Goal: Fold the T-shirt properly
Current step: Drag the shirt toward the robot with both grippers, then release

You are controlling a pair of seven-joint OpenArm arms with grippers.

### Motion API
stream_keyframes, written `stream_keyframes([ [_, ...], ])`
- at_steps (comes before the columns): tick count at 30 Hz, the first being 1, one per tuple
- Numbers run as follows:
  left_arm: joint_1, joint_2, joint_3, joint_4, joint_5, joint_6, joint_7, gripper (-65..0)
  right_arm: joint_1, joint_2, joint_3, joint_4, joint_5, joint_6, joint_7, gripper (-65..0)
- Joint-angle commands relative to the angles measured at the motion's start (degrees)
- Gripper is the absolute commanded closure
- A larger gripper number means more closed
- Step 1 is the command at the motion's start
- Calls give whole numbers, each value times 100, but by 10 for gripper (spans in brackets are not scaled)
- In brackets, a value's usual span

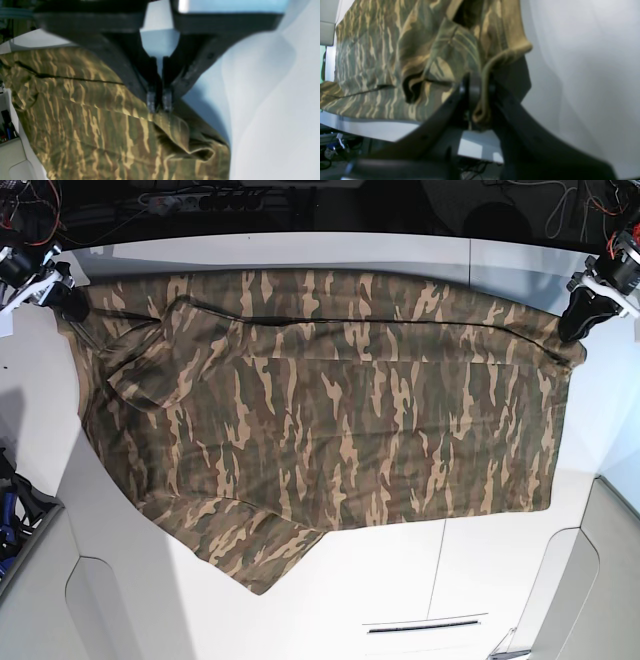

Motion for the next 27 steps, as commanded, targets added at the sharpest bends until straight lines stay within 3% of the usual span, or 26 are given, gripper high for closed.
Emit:
stream_keyframes([
  [1, 31, -96, -55, 90, -107, -71, -79, 0, -74, 138, 101, 96, 111, 59, 70, 0],
  [13, 79, -50, -55, 90, -214, -71, 345, 0, -122, 118, 164, 96, -94, 55, 61, 0],
  [19, 76, -48, -55, 90, -214, -71, 339, -184, -122, 120, 164, 96, -308, 48, 149, 0],
  [21, 76, -50, -57, 90, -216, -71, 339, -249, -122, 120, 164, 96, -415, 48, 195, -153],
  [23, 76, -50, -79, 90, -219, -71, 337, -270, -122, 122, 177, 96, -498, 37, 214, -291],
  [24, 76, -50, -114, 90, -225, -71, 337, -270, -120, 122, 195, 96, -522, 37, 232, -327],
  [27, 79, -50, -291, 90, -328, -71, 343, -271, -98, 122, 378, 96, -553, 35, 348, -336],
])
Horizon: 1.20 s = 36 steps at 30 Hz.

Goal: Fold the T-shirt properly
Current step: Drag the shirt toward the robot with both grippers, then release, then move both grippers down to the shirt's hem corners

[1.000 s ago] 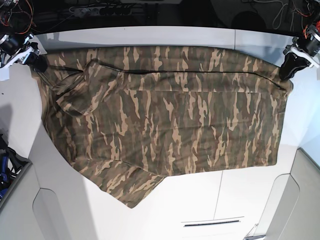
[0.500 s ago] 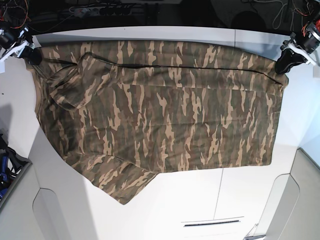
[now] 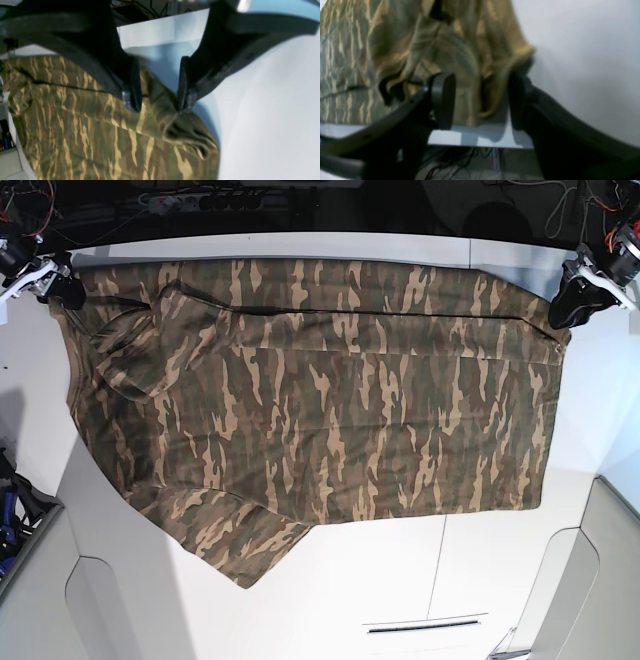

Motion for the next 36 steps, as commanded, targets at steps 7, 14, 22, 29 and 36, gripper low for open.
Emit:
stream_keyframes([
  [7, 0, -101, -791, 92, -363, -71, -107, -358, 291, 190, 769, 96, 72, 39, 570, -336],
  [14, -101, -201, -955, 94, -435, -71, -131, -361, 1062, 470, 796, 94, -249, -13, 660, -336],
  [22, -879, -511, -909, 87, 278, -71, -470, -361, 2072, 706, 350, -57, -800, -155, 1128, -336],
  [29, -1672, -1029, 103, -52, 1449, -71, -1130, -361, 3270, 732, -723, -1152, -1458, -155, 1550, -336],
  [36, -2907, -1290, 1436, -1147, 2472, 417, -1749, -361, 4238, 728, -1580, -2769, -1899, -153, 2444, -336],
])
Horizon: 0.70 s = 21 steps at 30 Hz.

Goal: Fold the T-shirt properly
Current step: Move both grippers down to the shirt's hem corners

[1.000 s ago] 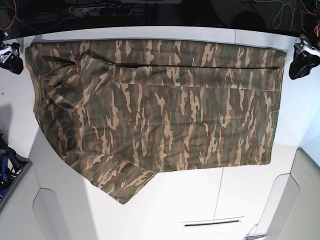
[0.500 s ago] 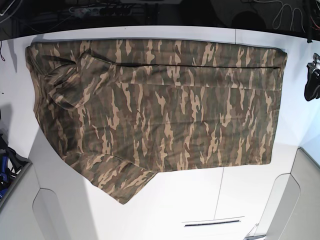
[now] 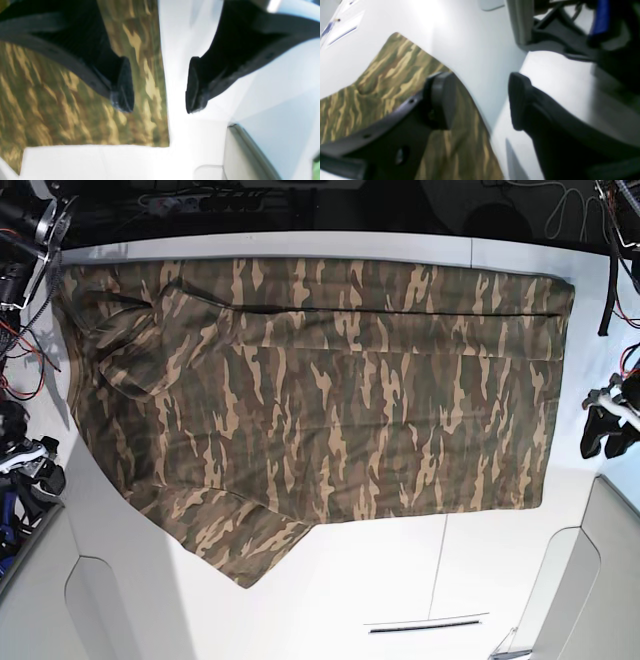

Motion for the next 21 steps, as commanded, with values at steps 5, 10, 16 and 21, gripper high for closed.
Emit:
stream_keyframes([
  [5, -1204, -142, 717, -1279, 295, -11, -319, -361, 706, 120, -332, -863, -227, -9, 481, -336],
  [10, -2022, -140, 1316, -2656, 605, -11, -640, -361, 881, 111, -435, -1486, -542, -9, 944, -336],
  [16, -2627, -85, 1746, -3821, 608, -11, -868, -361, 894, -9, -435, -2068, -756, -9, 1257, -336],
  [21, -2717, 94, 1768, -4135, 612, -11, -868, -361, 894, -197, -435, -2398, -789, -7, 1292, -336],
])
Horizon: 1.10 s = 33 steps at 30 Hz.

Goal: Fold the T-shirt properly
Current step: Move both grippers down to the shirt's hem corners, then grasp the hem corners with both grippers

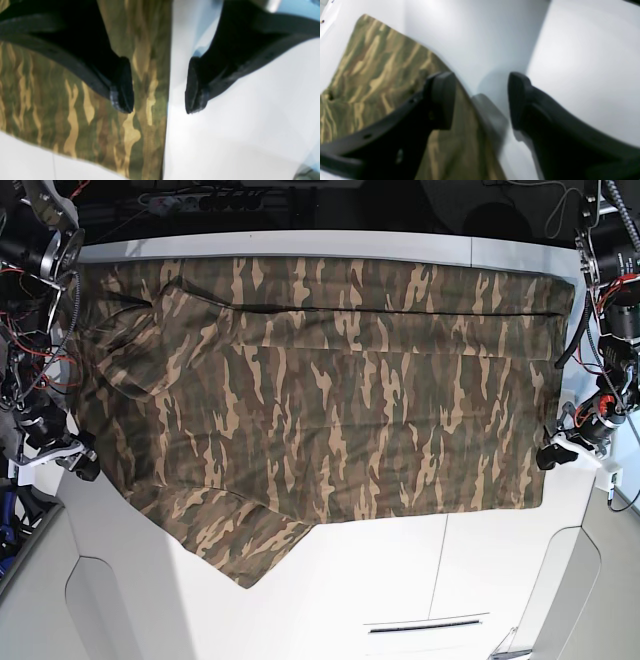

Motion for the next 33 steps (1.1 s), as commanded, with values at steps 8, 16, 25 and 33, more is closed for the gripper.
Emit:
stream_keyframes([
  [8, -140, 173, -20, 48, -28, -17, -9, -361, 118, -341, 11, -26, 7, 79, 42, -336],
  [16, -142, 254, -20, 48, -81, -26, 63, -361, 118, -540, 9, -26, 15, 192, 39, -334],
  [25, -142, 293, -20, 48, -79, -39, 61, -292, 116, -560, 7, -26, 50, 188, 37, -197],
  [33, -278, 247, -22, 50, -181, -42, 212, -51, 118, -544, 7, 50, 48, 190, -72, 0],
])
